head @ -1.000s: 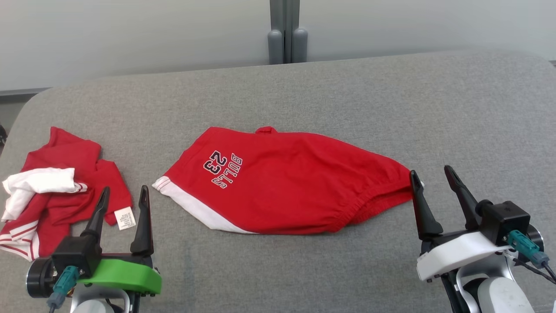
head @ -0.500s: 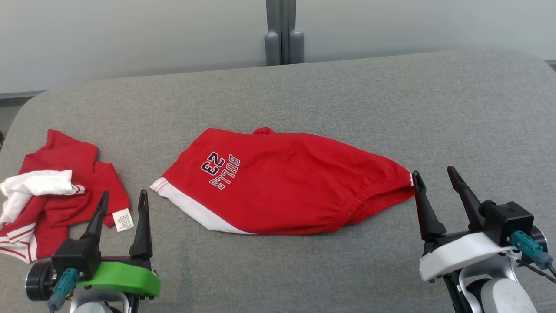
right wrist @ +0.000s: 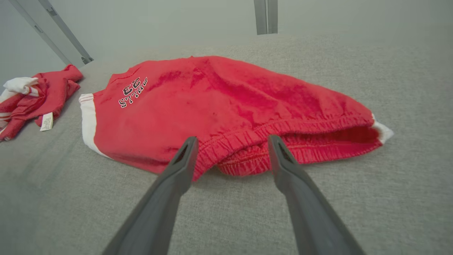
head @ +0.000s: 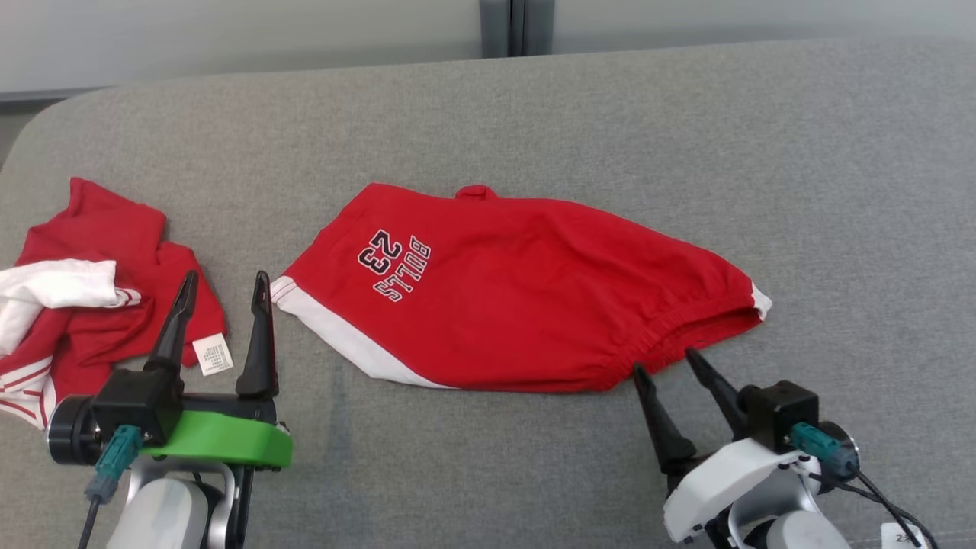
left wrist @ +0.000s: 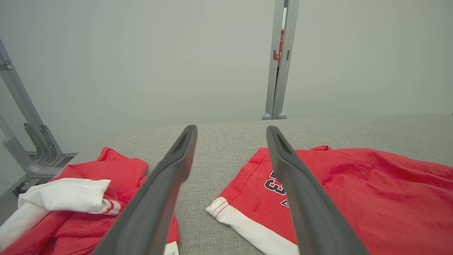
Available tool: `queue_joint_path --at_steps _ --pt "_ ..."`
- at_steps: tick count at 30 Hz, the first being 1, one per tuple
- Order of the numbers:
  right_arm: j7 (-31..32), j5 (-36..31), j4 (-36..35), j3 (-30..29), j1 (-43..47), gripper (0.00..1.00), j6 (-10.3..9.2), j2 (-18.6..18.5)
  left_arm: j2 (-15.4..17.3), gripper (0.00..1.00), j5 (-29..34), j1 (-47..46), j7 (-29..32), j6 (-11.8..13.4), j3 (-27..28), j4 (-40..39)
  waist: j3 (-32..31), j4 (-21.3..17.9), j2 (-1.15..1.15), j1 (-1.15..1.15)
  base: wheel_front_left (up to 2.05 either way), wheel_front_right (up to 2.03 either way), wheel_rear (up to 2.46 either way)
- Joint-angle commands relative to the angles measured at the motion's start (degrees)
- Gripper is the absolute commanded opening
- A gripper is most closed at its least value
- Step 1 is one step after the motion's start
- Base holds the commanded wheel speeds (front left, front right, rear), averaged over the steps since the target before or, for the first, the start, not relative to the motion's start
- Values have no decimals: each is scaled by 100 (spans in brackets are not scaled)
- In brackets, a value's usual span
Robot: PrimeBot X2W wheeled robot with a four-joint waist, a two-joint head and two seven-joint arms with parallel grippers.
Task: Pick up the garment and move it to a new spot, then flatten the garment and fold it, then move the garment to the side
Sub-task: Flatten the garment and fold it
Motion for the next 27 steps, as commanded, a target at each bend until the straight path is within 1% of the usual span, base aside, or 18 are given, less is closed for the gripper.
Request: queue_joint_path --at_steps 1,8,9,10,11,14,18,22,27 --pt "-58 55 133 93 -137 100 -2 -13 -41 100 58 -131 -1 -43 19 -21 307 184 0 0 0 0 0" --pt "-239 336 739 524 -478 100 -2 -15 -184 100 210 -266 -1 -107 93 -37 500 279 0 0 0 0 0" --pt "-298 367 775 569 -542 59 -1 -13 -202 100 241 -275 -1 -135 102 -25 511 285 0 0 0 0 0" --pt "-344 404 806 590 -583 40 -2 -13 -217 100 260 -285 0 -150 109 -17 517 289 0 0 0 0 0" --pt "-442 423 794 608 -622 0 -2 -14 -233 100 275 -293 -1 -159 121 -5 519 290 0 0 0 0 0" --pt "-685 411 661 612 -670 0 -2 -23 -265 100 326 -291 -1 -198 164 6 503 272 0 0 0 0 0" --pt "-928 511 233 532 -682 0 -2 -86 -292 100 369 -265 -1 -233 254 -2 483 195 0 0 0 0 0" --pt "-855 546 -120 413 -801 0 -1 -199 -329 100 405 -310 0 -256 284 -25 498 143 0 0 0 0 0" --pt "-661 546 -282 253 -1060 0 -2 -349 -404 100 479 -394 0 -304 277 -47 601 185 0 0 0 0 0"
